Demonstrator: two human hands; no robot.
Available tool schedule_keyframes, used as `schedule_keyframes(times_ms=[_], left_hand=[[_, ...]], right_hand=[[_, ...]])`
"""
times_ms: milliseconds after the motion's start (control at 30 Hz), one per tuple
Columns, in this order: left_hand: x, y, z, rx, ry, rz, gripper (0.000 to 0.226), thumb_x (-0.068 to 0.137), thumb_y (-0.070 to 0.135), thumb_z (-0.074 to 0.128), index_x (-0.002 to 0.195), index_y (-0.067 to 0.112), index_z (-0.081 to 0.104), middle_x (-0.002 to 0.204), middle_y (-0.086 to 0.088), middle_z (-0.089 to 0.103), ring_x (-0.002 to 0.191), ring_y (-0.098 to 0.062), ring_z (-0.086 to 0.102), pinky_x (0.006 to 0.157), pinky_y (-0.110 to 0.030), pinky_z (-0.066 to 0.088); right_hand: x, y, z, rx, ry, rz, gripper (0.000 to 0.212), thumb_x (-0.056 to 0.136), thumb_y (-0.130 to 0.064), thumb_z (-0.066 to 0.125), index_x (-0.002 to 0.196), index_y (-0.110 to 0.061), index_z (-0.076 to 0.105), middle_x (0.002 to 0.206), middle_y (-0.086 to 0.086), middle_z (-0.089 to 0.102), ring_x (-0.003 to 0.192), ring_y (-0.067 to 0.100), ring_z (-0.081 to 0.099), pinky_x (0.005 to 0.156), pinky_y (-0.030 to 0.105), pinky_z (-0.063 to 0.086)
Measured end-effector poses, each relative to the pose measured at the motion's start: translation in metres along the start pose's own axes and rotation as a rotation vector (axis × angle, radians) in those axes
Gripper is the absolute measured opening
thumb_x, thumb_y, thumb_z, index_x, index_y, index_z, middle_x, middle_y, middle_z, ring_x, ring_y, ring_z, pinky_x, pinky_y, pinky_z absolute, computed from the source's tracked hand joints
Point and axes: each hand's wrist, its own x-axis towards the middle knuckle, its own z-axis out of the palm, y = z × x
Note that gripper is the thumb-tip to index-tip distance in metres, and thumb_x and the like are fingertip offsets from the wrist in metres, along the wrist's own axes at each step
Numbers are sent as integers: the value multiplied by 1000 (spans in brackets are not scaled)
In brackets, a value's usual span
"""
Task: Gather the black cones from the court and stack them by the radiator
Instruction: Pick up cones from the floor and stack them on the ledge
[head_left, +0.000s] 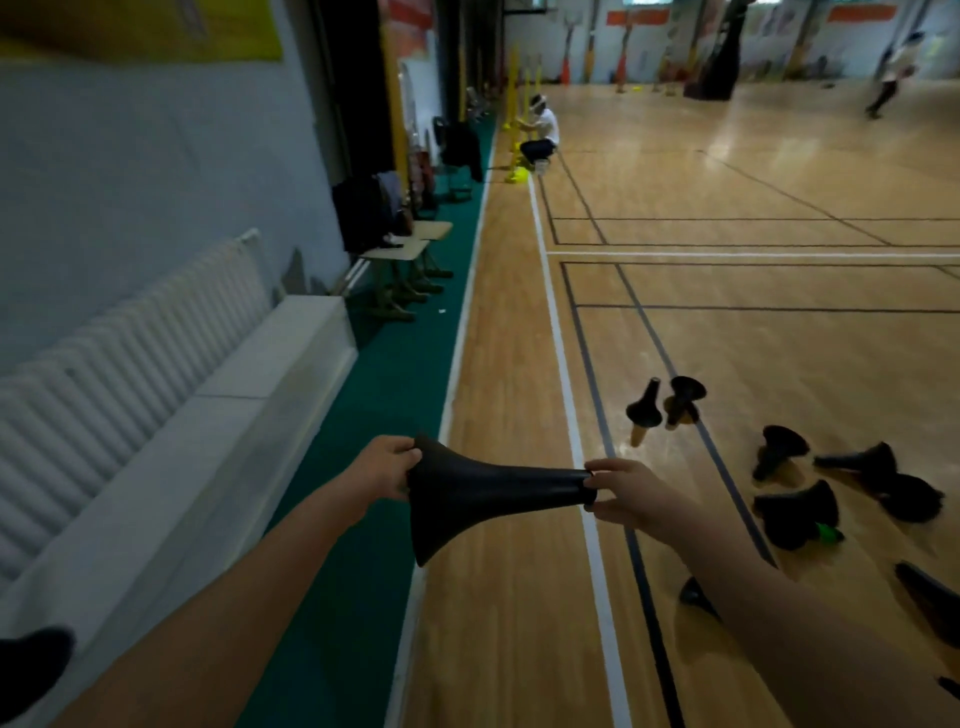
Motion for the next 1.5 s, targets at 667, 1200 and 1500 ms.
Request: schedule_keyframes(times_ms=[667, 1200, 1500], left_hand=[[-191, -138, -115, -292, 509, -274, 26, 99, 11, 42, 108, -3, 62, 92, -17, 62, 78, -25, 63, 69, -34, 58], [-319, -249, -236, -482, 856, -485, 21, 97, 2, 40, 110, 4, 57, 82, -12, 55, 70, -21, 53, 56, -28, 46], [-383, -310, -292, -497, 935, -465, 32, 97, 7, 45, 128, 2, 53, 118, -24, 57, 100, -35, 56, 83, -42, 50]], right_hand=[[-49, -30, 189, -44, -499, -81, 25, 93, -9, 58, 118, -10, 63, 118, 15, 63, 94, 34, 69, 71, 27, 59], [-147, -50, 431, -300, -728, -181, 18, 91, -5, 61, 109, -4, 57, 109, 17, 55, 74, 27, 61, 47, 20, 55], [-200, -57, 521, -317, -838, -123, 5, 90, -1, 61, 87, -4, 59, 106, 20, 55, 99, 38, 61, 58, 30, 60]])
